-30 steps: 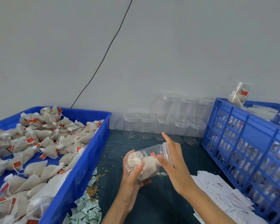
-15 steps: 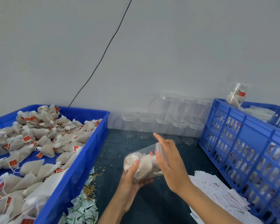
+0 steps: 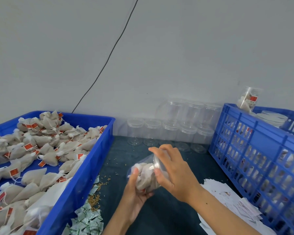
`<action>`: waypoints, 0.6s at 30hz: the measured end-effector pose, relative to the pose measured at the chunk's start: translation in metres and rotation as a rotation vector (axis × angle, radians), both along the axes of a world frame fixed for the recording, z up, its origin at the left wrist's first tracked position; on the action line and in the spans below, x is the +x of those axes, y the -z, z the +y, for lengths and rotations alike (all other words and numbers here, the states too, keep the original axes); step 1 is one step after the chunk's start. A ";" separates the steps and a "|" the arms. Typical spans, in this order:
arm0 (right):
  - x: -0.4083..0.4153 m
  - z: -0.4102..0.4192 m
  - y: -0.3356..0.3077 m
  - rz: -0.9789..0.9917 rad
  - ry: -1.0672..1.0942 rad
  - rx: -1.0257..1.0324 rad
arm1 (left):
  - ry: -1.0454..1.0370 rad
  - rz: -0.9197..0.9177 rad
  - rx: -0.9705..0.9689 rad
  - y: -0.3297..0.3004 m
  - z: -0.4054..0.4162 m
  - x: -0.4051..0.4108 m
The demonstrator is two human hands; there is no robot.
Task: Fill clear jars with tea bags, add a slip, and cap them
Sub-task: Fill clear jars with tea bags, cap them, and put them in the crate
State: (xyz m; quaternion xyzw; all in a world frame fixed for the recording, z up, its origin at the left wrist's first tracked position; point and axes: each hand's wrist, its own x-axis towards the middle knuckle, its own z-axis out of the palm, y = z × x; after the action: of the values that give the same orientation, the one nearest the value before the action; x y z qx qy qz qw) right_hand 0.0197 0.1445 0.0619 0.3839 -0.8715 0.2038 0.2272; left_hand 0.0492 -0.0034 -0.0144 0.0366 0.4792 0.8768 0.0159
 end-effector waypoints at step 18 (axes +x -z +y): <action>0.003 0.039 -0.056 -0.810 0.125 -0.840 | 0.083 0.237 0.086 -0.057 0.051 -0.024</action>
State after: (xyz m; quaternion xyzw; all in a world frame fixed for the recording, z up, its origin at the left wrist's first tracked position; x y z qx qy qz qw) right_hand 0.0222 0.1832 0.1181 0.1003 -0.7543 0.6486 0.0203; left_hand 0.0257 0.0479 0.0422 0.1605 0.4379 0.8845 -0.0060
